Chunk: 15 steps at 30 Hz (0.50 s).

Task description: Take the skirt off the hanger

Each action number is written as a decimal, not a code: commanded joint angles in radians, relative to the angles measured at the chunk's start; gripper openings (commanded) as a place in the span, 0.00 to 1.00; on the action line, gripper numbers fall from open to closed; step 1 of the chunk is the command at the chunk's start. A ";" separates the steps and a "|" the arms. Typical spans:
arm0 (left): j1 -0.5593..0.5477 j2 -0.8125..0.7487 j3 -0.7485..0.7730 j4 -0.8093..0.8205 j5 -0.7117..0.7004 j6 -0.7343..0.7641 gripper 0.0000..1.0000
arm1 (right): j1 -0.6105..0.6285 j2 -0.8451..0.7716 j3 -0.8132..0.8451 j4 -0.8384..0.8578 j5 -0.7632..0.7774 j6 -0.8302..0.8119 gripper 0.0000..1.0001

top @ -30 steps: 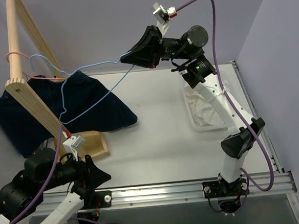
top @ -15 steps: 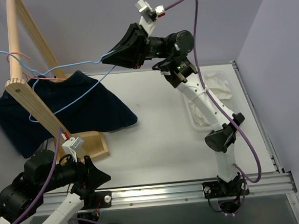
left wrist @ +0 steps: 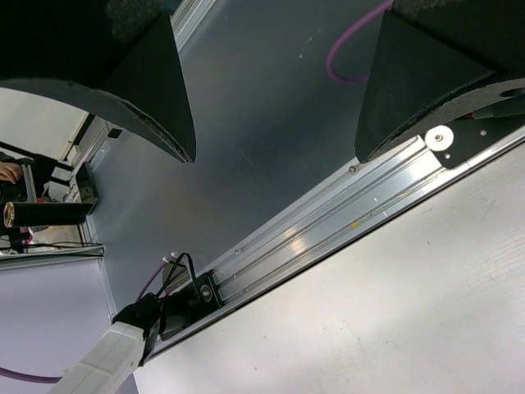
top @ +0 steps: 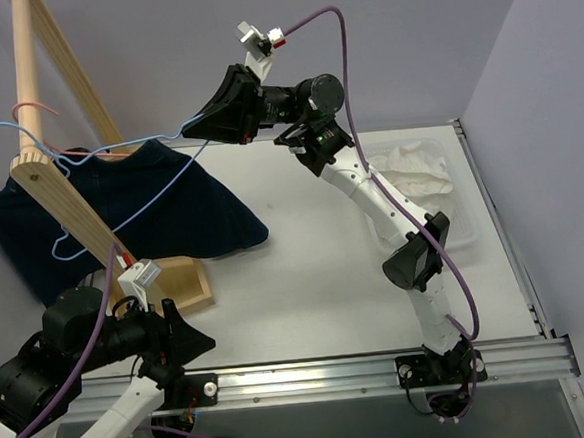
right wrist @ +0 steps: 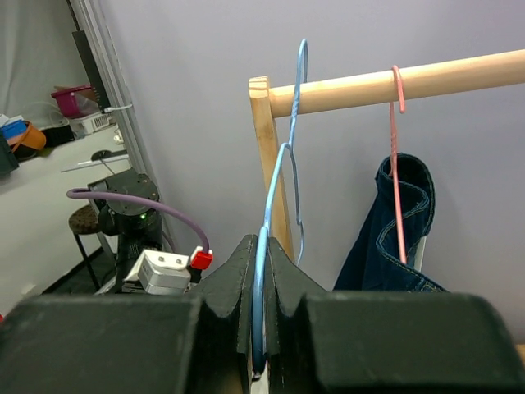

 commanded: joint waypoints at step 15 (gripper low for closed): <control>0.022 0.003 -0.047 -0.025 0.015 0.021 0.87 | 0.072 -0.282 -0.450 -0.026 -0.009 -0.097 0.00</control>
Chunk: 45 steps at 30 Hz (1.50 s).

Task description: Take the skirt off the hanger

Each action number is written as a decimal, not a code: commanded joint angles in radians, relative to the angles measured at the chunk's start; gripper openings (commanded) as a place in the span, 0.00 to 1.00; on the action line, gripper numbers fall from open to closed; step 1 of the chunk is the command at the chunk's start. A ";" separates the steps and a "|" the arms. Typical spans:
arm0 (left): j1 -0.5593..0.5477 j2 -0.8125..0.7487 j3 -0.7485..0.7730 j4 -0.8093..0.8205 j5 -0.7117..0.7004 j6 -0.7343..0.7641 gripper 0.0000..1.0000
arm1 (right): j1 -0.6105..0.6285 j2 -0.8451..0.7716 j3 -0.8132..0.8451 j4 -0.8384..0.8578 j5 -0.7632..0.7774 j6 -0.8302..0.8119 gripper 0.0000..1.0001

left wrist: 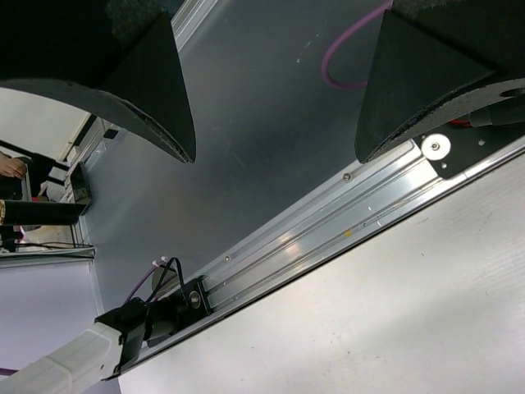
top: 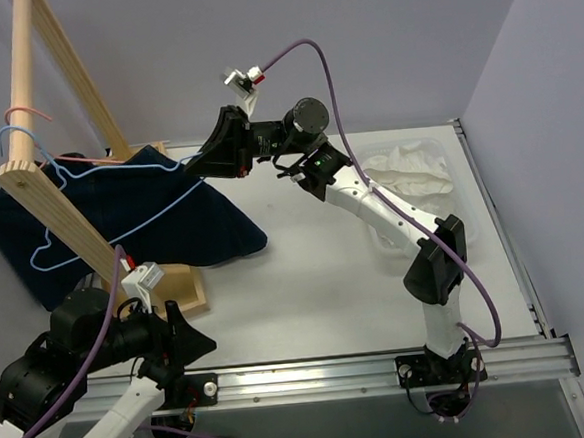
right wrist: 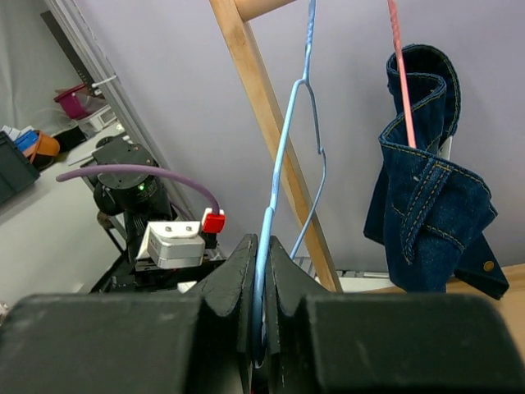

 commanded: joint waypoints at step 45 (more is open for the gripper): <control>0.007 0.002 -0.105 0.099 0.057 0.025 0.86 | -0.028 -0.046 0.180 -0.628 0.443 -0.325 0.87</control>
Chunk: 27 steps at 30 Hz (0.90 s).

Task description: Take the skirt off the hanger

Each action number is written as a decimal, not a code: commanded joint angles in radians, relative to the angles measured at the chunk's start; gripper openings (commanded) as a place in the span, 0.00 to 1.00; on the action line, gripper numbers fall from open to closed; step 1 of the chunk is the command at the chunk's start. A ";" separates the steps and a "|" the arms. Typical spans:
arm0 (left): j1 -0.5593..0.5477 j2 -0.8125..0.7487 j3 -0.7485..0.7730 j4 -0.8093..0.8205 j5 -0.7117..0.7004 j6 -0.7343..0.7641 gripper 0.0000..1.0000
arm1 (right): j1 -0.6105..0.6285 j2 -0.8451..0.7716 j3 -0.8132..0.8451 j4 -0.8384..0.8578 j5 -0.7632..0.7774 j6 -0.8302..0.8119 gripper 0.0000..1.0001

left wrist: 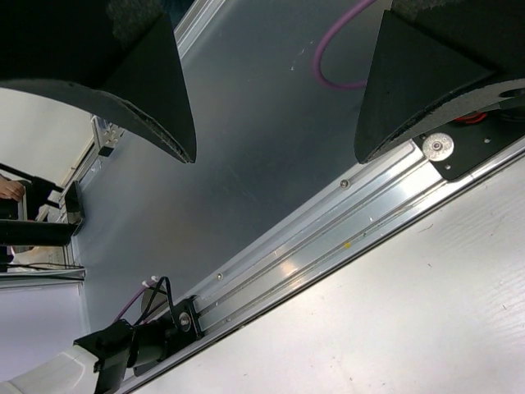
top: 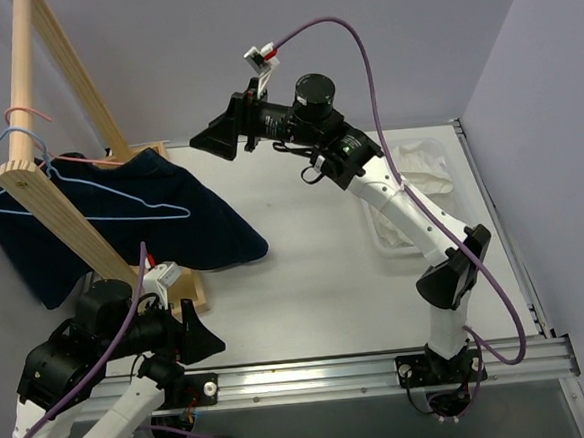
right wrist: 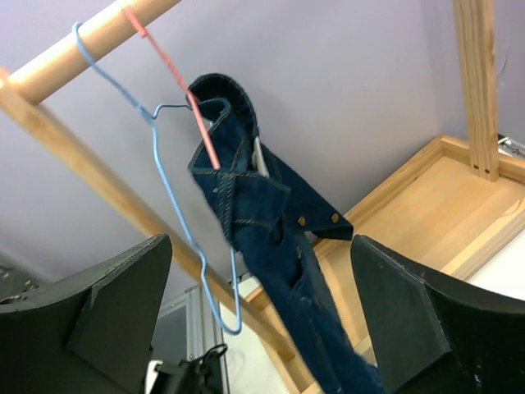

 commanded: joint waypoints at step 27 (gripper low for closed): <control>0.006 -0.012 0.002 0.054 0.001 -0.012 0.86 | 0.055 0.158 0.196 -0.099 -0.015 -0.206 0.72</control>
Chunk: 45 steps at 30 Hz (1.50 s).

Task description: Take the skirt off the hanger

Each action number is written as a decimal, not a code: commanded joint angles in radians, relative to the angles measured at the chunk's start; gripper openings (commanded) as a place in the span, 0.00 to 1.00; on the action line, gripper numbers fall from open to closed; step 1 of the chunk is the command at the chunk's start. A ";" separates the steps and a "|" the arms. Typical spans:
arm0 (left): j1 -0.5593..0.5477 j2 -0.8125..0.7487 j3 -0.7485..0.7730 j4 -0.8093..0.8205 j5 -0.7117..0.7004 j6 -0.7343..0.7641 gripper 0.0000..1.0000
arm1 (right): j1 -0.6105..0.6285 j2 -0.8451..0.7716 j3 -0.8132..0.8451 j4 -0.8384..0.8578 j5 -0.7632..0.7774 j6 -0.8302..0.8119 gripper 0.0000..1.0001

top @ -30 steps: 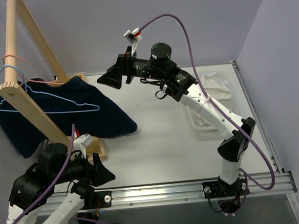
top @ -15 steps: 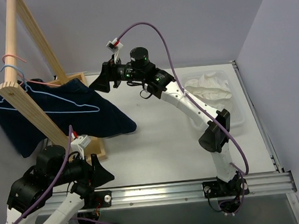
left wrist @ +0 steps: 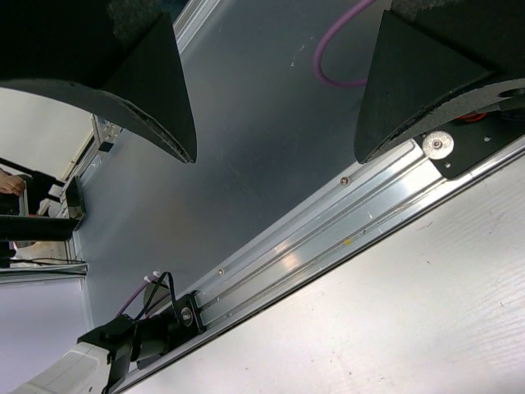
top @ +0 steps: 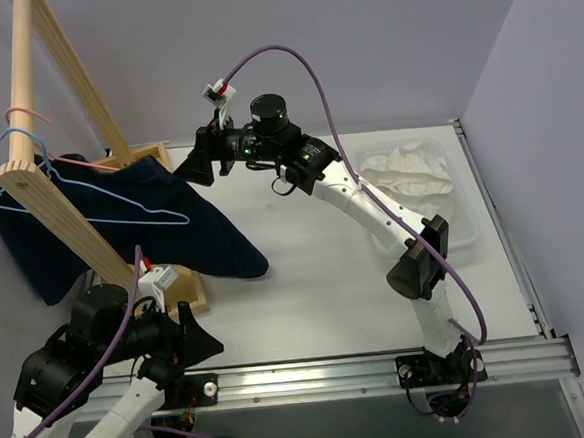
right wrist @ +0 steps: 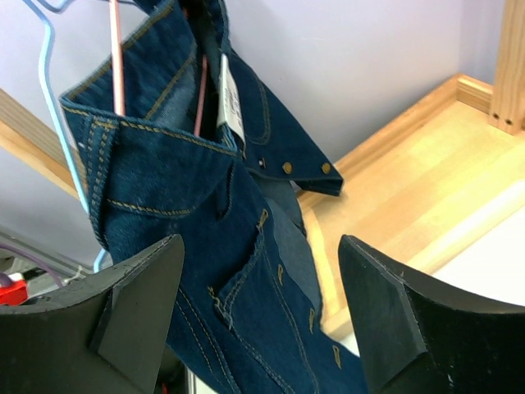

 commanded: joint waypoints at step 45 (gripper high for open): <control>0.006 -0.005 0.005 0.036 0.032 -0.010 0.85 | 0.069 -0.048 0.068 -0.052 -0.022 -0.105 0.59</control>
